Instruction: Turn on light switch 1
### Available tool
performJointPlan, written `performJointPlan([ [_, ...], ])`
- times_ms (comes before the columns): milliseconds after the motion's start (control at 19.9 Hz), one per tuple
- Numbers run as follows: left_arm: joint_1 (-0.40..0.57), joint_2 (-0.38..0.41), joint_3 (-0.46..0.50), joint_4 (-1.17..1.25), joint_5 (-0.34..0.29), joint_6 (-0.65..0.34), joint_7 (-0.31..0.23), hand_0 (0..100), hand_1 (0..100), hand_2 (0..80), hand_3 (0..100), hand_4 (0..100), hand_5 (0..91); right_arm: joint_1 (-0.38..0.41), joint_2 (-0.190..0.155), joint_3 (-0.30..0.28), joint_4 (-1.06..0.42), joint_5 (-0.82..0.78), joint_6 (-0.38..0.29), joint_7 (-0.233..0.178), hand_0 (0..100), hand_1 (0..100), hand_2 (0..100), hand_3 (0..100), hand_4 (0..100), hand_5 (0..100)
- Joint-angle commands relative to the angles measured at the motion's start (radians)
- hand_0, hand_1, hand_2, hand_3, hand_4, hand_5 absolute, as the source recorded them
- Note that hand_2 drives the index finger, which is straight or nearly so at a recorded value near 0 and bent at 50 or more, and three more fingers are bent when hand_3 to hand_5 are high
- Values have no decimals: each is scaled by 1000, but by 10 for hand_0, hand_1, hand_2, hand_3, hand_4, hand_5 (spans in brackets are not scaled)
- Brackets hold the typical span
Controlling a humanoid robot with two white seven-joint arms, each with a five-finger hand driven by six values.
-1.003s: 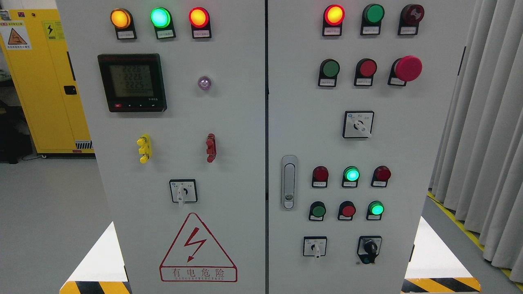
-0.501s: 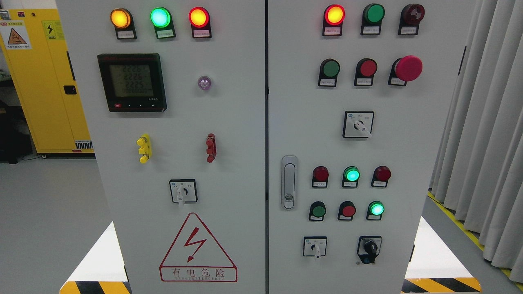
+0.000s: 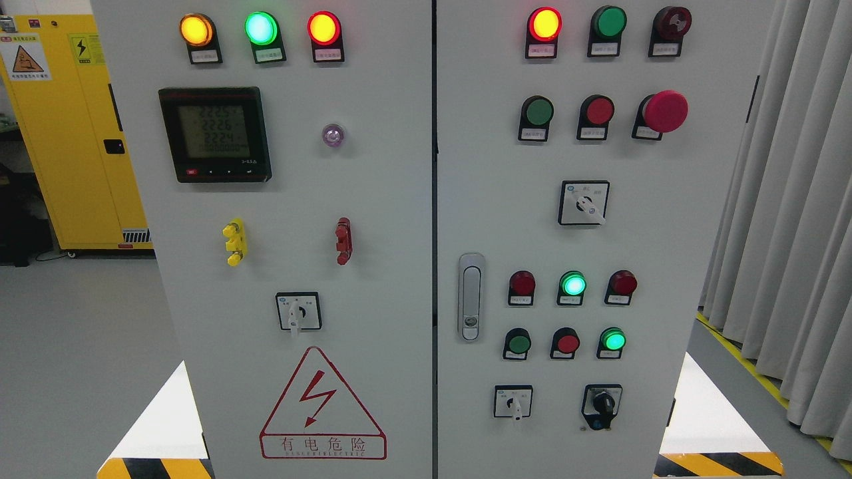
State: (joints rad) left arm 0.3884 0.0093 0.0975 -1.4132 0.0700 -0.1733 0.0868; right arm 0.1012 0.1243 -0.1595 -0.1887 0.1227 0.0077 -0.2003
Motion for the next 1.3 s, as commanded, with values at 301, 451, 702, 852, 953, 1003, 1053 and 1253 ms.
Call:
performJointPlan([
  [301, -23, 31, 5, -515, -2, 12, 1, 163, 620, 470, 684, 794, 688, 0, 0, 0, 0, 0, 0, 1, 0, 500, 40, 0, 0, 0],
  [451, -59, 34, 2, -570, -4, 63, 1, 156, 625, 492, 728, 815, 738, 0, 0, 0, 0, 0, 0, 1, 0, 500, 40, 0, 0, 0],
  [702, -131, 31, -9, -602, -6, 115, 2, 151, 631, 502, 746, 825, 758, 0, 0, 0, 0, 0, 0, 1, 0, 500, 40, 0, 0, 0],
  [852, -177, 28, -10, -613, -7, 182, 4, 148, 633, 506, 757, 830, 767, 0, 0, 0, 0, 0, 0, 1, 0, 500, 40, 0, 0, 0],
  [953, -207, 26, -12, -613, -7, 210, 4, 150, 634, 509, 763, 833, 770, 0, 0, 0, 0, 0, 0, 1, 0, 500, 40, 0, 0, 0],
  [1003, -224, 26, -13, -615, -9, 222, 5, 150, 634, 510, 767, 835, 775, 0, 0, 0, 0, 0, 0, -1, 0, 500, 40, 0, 0, 0],
  [1053, -241, 26, -13, -615, -12, 241, 7, 151, 635, 514, 775, 838, 779, 0, 0, 0, 0, 0, 0, 1, 0, 500, 40, 0, 0, 0],
  [1253, -307, 21, -35, -624, -19, 320, 50, 155, 637, 516, 790, 849, 791, 0, 0, 0, 0, 0, 0, 1, 0, 500, 40, 0, 0, 0],
])
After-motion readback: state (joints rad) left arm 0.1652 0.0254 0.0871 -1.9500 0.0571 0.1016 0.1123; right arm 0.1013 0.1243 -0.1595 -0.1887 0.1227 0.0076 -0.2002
